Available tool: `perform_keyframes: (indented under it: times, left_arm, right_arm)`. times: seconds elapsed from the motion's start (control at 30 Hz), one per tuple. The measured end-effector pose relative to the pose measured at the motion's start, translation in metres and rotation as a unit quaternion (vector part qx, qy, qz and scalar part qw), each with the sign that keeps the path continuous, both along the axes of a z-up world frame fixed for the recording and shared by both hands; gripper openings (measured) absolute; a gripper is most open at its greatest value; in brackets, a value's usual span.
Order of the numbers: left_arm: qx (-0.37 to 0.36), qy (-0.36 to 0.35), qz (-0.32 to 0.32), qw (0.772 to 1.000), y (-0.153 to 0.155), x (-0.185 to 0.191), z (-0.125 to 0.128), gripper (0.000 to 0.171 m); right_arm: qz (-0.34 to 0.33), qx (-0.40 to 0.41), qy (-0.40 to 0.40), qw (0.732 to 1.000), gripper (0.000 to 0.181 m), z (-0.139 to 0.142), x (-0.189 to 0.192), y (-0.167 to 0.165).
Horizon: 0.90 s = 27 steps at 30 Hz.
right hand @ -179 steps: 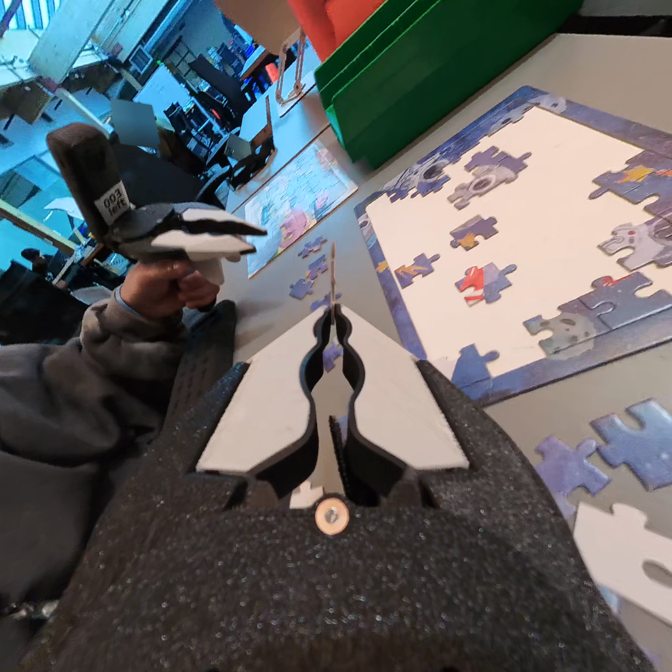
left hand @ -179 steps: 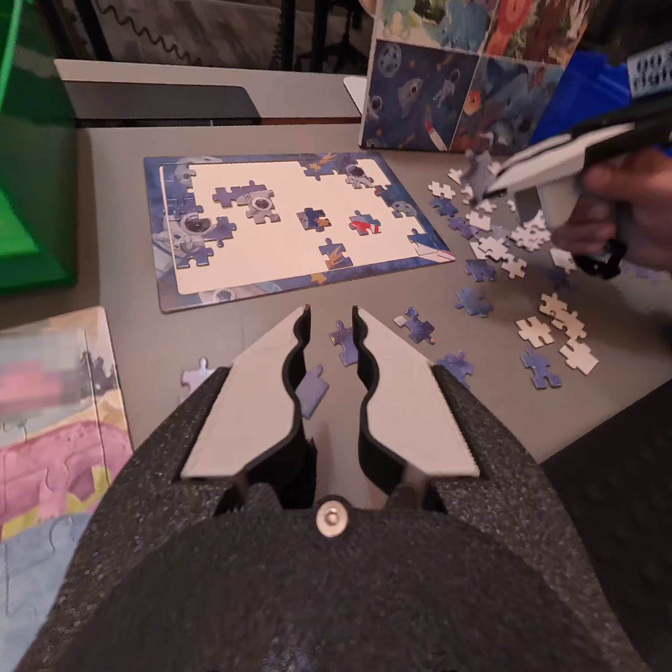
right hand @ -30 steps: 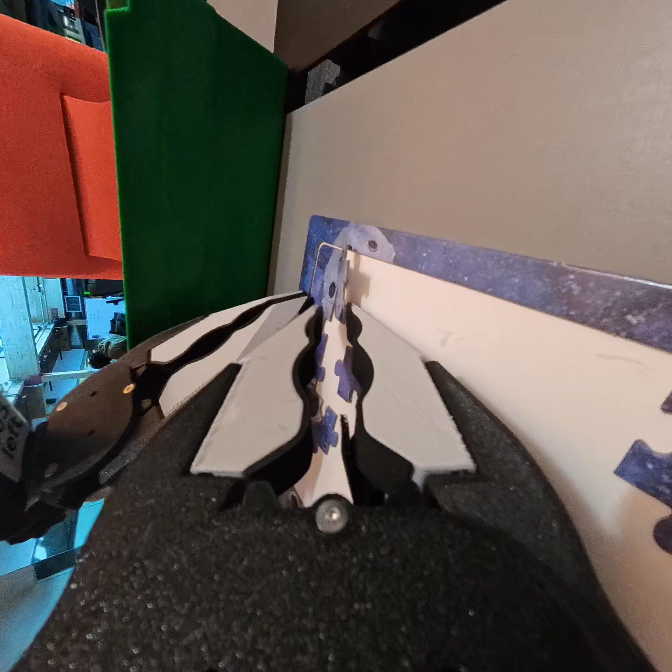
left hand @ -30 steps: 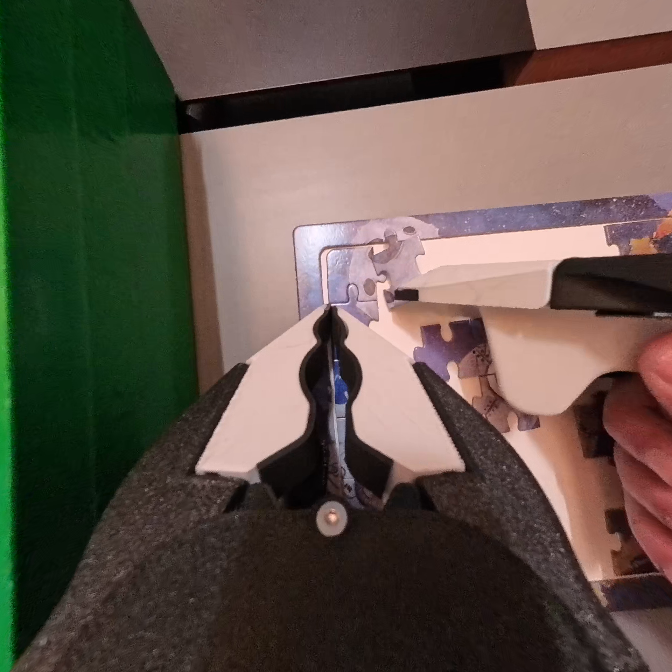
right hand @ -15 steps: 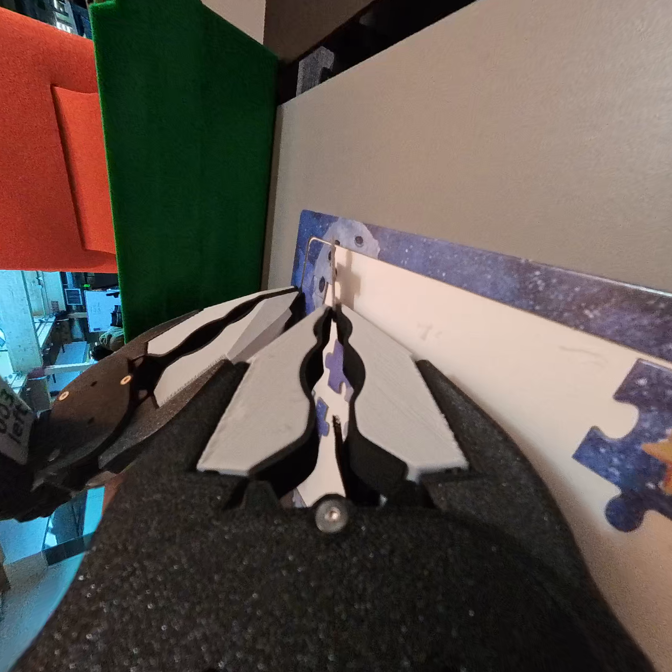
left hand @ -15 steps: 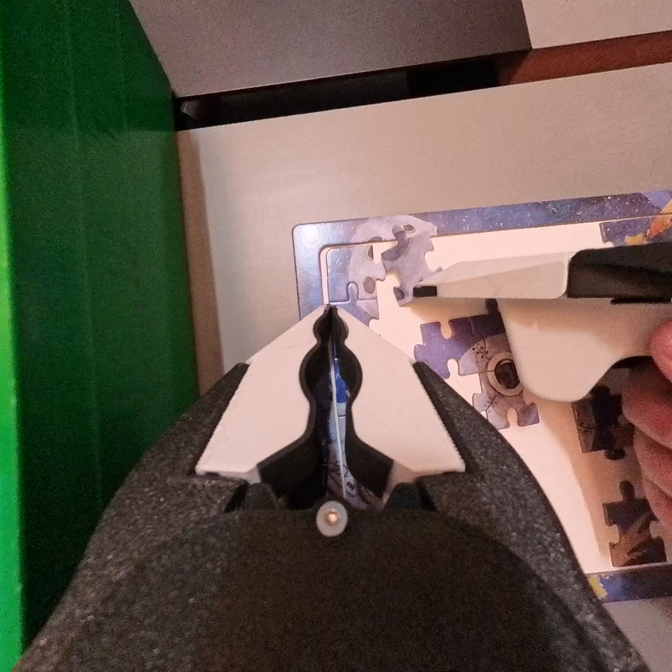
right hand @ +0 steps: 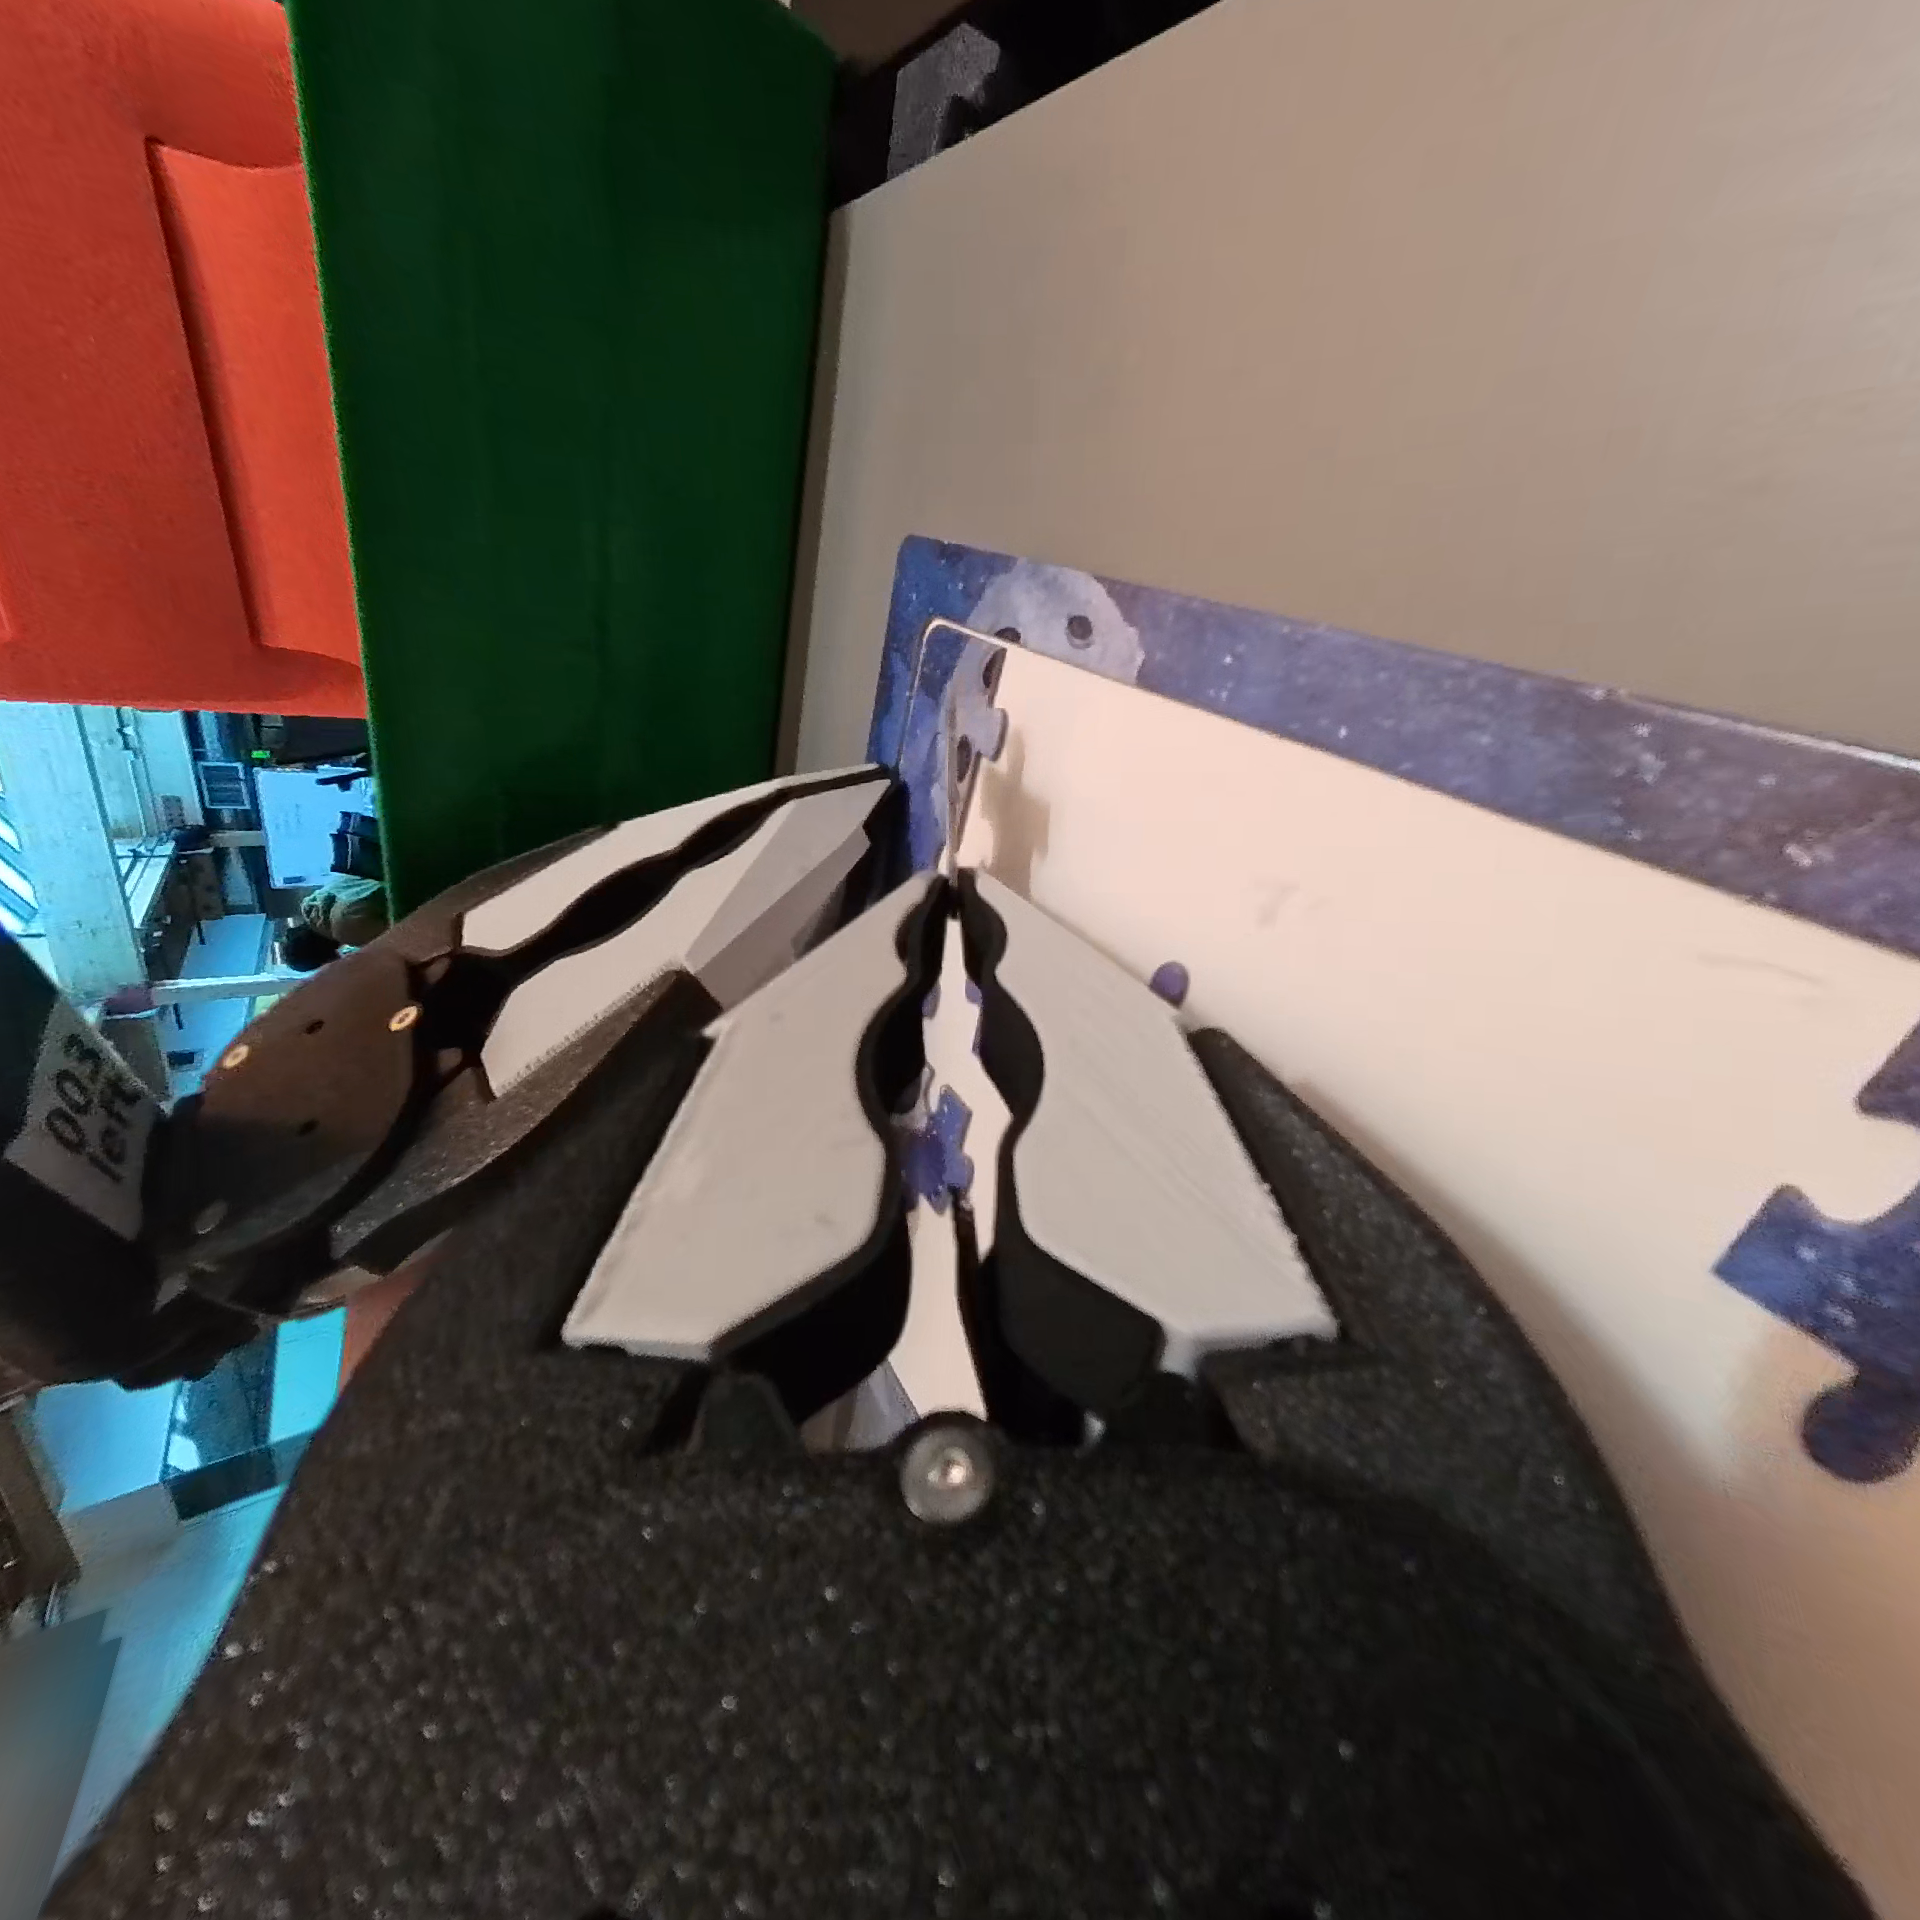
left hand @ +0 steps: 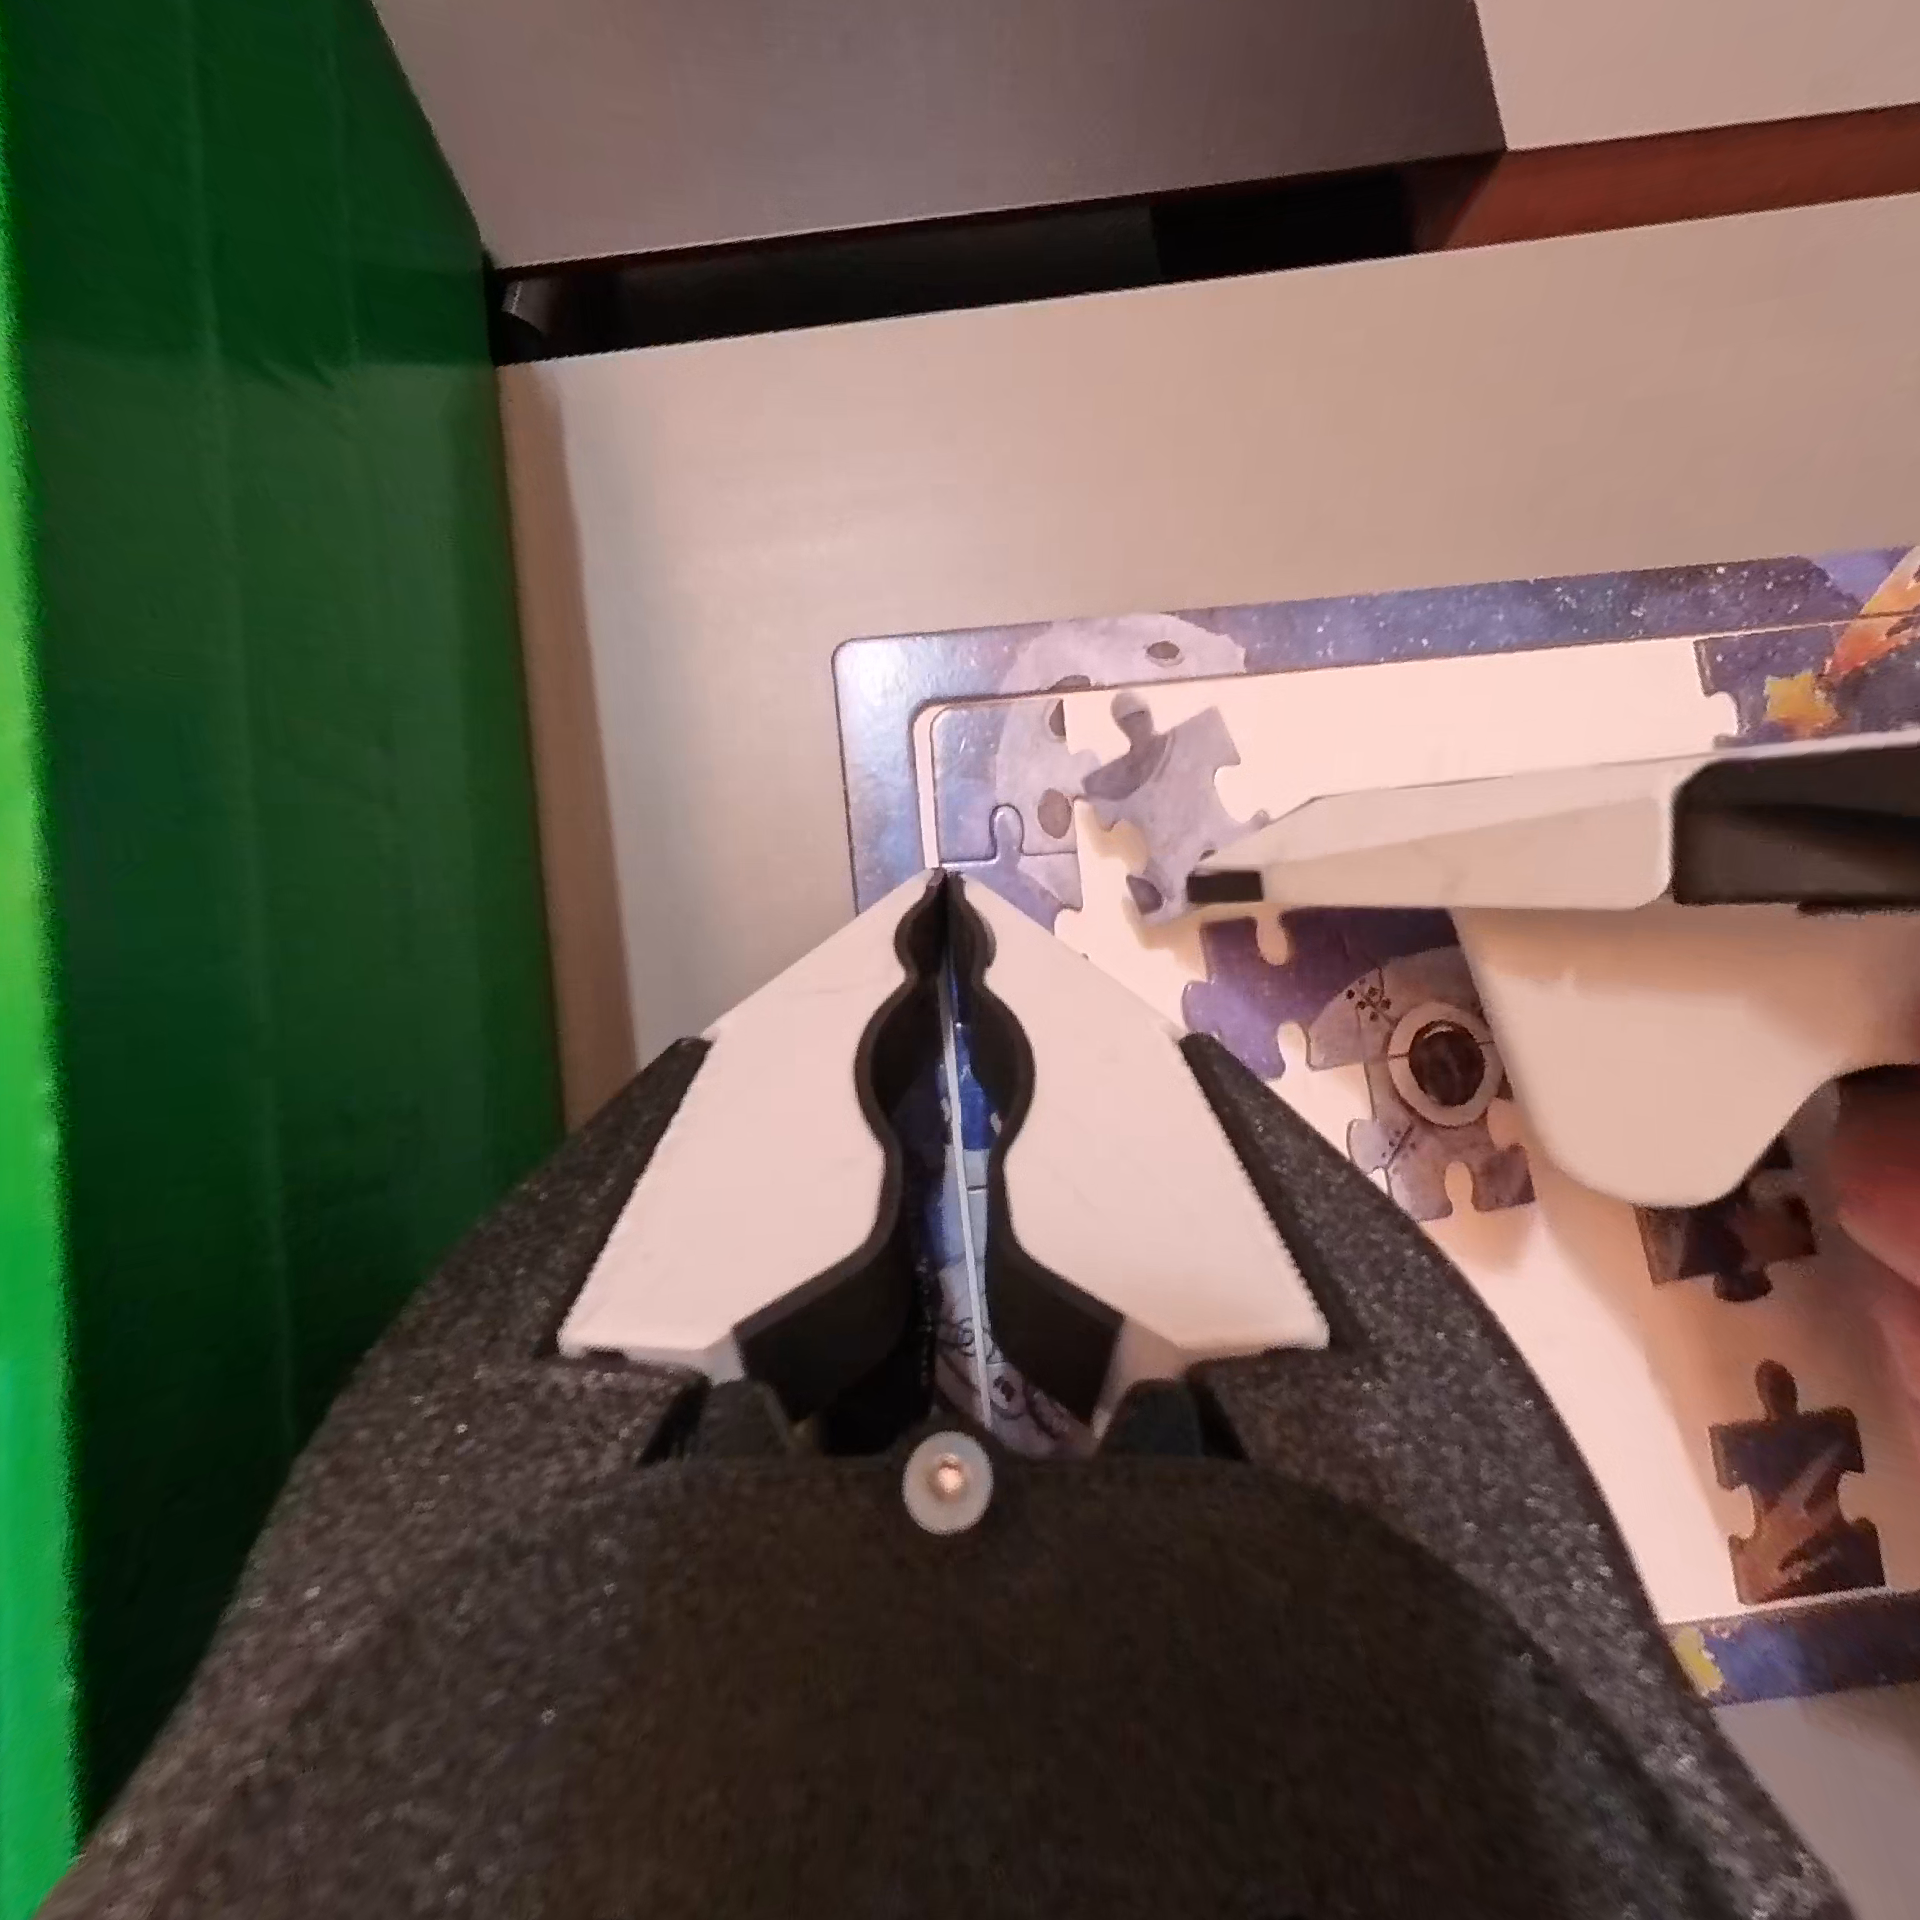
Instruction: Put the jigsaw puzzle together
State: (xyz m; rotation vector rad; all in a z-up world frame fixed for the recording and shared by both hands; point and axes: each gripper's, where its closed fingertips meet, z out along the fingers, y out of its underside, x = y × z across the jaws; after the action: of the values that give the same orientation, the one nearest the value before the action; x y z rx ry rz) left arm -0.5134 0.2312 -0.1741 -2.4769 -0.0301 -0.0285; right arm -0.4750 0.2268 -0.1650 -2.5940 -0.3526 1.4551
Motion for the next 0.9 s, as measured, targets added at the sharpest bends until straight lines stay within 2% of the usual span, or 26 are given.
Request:
perform_keyframes:
  times: [0.9]
  left_arm:
    - [0.001, 0.002, -0.001, 1.0, -0.001, 0.0, 0.003, 0.0]
  right_arm:
    - [0.022, 0.011, -0.022, 0.999, 0.002, -0.005, 0.018, 0.008]
